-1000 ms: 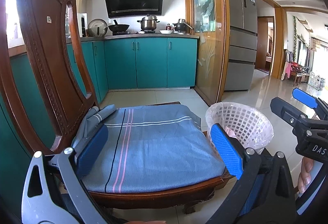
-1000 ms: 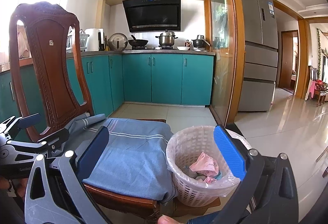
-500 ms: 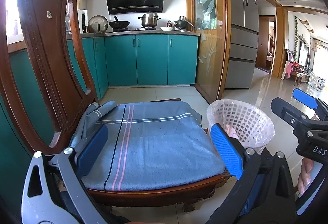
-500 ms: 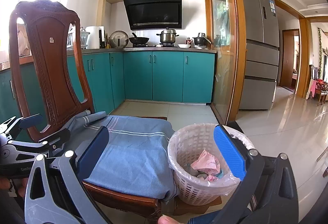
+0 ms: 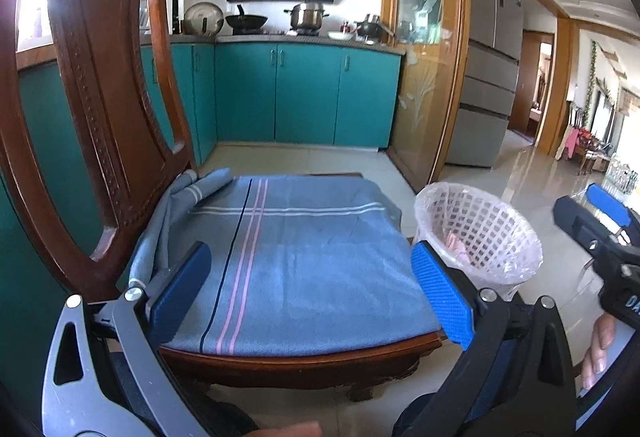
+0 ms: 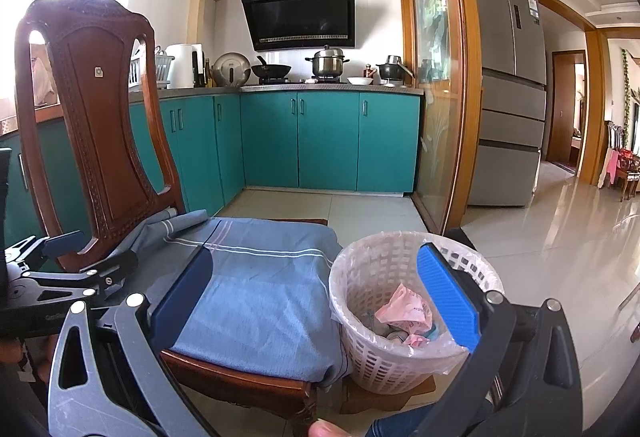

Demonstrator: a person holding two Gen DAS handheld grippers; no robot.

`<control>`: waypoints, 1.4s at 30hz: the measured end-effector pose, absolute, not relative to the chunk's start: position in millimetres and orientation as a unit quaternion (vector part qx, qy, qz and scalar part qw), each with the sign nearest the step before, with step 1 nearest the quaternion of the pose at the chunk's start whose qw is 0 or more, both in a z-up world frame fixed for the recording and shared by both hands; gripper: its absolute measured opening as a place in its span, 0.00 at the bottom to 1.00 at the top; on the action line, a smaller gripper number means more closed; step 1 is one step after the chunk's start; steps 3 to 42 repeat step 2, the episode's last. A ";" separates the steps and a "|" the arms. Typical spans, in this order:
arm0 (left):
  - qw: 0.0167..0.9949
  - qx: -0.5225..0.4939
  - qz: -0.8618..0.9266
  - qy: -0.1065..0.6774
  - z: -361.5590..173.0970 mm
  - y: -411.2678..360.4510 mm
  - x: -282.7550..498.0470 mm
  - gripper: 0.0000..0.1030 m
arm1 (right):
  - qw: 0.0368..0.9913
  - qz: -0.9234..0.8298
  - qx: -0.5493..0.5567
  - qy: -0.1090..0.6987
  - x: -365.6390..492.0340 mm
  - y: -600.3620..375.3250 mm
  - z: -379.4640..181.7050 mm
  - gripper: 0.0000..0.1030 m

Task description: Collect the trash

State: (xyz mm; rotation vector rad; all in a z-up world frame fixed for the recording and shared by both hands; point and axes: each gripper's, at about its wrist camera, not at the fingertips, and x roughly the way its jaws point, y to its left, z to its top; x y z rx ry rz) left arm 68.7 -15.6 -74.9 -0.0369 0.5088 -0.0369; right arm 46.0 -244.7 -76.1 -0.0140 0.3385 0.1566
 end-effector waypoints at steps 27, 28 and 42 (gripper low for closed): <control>0.965 -0.011 -0.011 0.260 -78.2 -17.6 70.5 0.97 | 0.982 0.080 -0.007 0.171 46.3 -243.8 -77.3 0.97; 0.965 -0.011 -0.011 0.260 -78.2 -17.6 70.5 0.97 | 0.982 0.080 -0.007 0.171 46.3 -243.8 -77.3 0.97; 0.965 -0.011 -0.011 0.260 -78.2 -17.6 70.5 0.97 | 0.982 0.080 -0.007 0.171 46.3 -243.8 -77.3 0.97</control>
